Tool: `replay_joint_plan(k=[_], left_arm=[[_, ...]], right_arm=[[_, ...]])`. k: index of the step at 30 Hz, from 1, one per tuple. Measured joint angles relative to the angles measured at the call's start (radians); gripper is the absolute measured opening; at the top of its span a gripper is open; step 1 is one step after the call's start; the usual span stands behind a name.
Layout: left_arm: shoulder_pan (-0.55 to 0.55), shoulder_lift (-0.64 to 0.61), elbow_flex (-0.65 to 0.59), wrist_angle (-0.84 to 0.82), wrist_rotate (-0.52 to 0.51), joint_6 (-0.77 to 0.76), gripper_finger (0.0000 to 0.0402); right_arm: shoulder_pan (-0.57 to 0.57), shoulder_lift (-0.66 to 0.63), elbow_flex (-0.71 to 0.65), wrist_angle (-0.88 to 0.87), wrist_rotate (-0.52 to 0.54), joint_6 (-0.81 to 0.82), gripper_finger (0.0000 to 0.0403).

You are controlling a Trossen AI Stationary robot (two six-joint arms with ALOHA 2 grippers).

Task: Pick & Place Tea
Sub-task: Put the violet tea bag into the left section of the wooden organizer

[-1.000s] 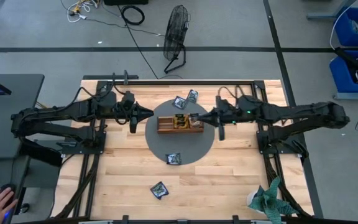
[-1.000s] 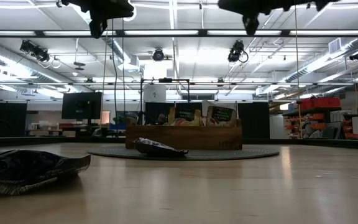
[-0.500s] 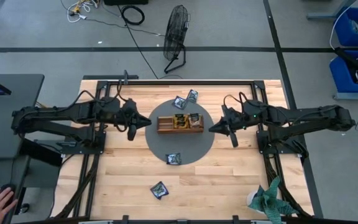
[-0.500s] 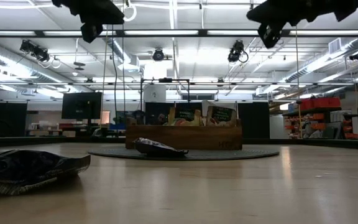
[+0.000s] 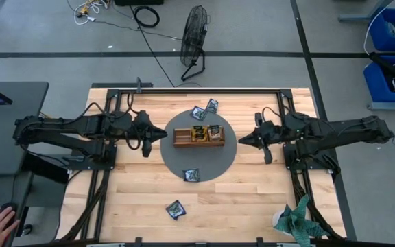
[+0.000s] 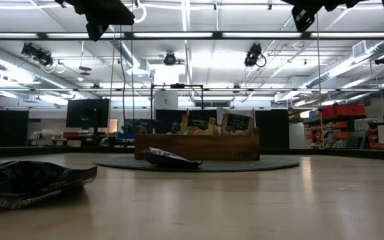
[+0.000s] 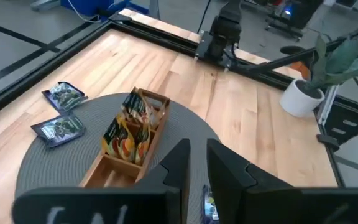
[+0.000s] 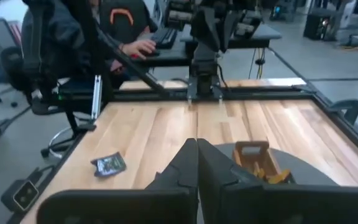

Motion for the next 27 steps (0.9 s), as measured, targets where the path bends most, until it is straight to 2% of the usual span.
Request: replay_joint_plan(k=[4,8,11,15,20,24,27], left_arm=[[-0.011,-0.001,-0.101,0.104,0.033,-0.058,0.0036],[-0.026,0.001,-0.253,0.309,0.085,-0.22,0.0015],[-0.035,0.0,-0.333,0.414,0.088,-0.349,0.0006],[-0.047,0.003,-0.385,0.425,0.095,-0.503,0.0005],[-0.075,0.034,-0.421,0.435,0.166,-0.612,0.0004],[-0.099,0.094,-0.429,0.454,0.21,-0.713,0.0003],[-0.12,0.15,-0.427,0.47,0.202,-0.817,0.0005]], right_arm=[[0.014,-0.057,-0.059,0.007,0.039,0.041,0.0],[0.028,-0.122,-0.142,0.033,0.063,0.13,0.0],[0.044,-0.165,-0.168,0.019,0.108,0.171,0.0],[0.059,-0.185,-0.17,-0.055,0.141,0.175,0.0],[0.068,-0.186,-0.171,-0.12,0.151,0.175,0.0],[0.068,-0.186,-0.171,-0.132,0.153,0.164,0.0],[0.068,-0.186,-0.171,-0.132,0.153,0.158,0.0]])
